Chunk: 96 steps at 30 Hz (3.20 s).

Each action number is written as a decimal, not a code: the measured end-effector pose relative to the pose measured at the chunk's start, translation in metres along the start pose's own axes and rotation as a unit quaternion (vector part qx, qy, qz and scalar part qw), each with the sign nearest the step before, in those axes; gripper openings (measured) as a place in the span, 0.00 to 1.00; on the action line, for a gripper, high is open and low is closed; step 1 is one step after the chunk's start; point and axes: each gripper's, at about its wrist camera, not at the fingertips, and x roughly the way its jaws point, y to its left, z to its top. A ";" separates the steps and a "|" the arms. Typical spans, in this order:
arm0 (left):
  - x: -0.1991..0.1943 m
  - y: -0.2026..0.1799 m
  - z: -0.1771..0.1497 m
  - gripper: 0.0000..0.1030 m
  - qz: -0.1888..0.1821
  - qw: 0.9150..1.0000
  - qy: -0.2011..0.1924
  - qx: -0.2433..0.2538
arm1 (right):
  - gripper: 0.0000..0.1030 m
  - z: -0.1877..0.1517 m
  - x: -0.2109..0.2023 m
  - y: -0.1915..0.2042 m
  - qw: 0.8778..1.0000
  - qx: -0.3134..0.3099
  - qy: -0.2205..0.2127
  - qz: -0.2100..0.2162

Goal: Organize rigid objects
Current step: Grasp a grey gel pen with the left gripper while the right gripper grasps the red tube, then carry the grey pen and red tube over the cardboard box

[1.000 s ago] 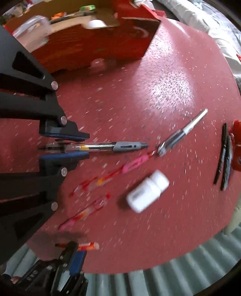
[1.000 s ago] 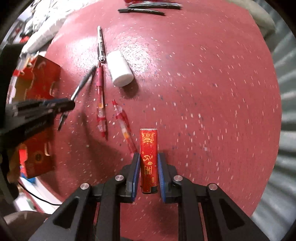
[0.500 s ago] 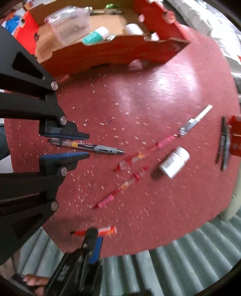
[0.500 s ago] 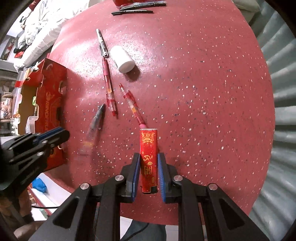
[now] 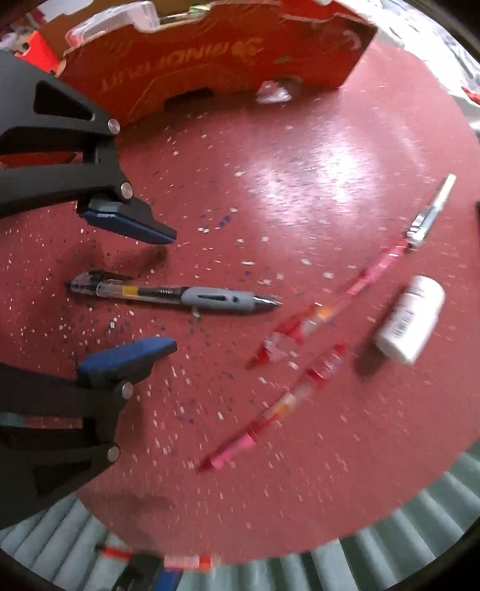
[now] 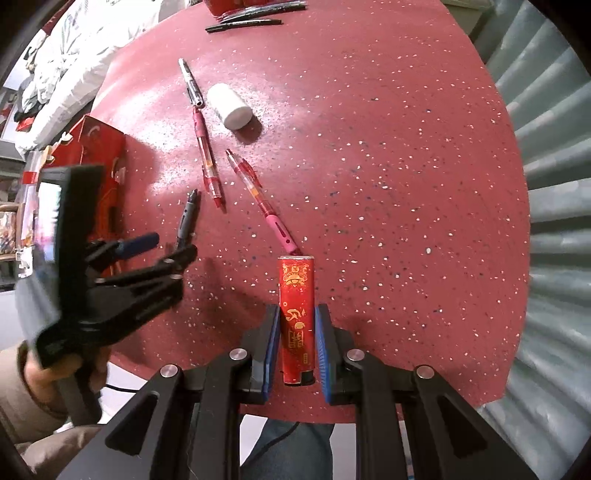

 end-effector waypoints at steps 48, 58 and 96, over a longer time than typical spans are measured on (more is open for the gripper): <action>-0.169 0.251 -0.127 0.10 0.034 0.949 -0.157 -0.270 | 0.19 0.019 -0.035 0.326 0.943 -0.323 -0.045 0.057; -0.158 0.269 -0.109 0.10 0.029 0.951 -0.151 -0.267 | 0.19 0.032 -0.026 0.337 0.946 -0.321 -0.035 0.043; -0.105 0.296 -0.052 0.10 0.041 0.965 -0.100 -0.239 | 0.19 0.075 0.042 0.362 0.952 -0.305 0.009 -0.006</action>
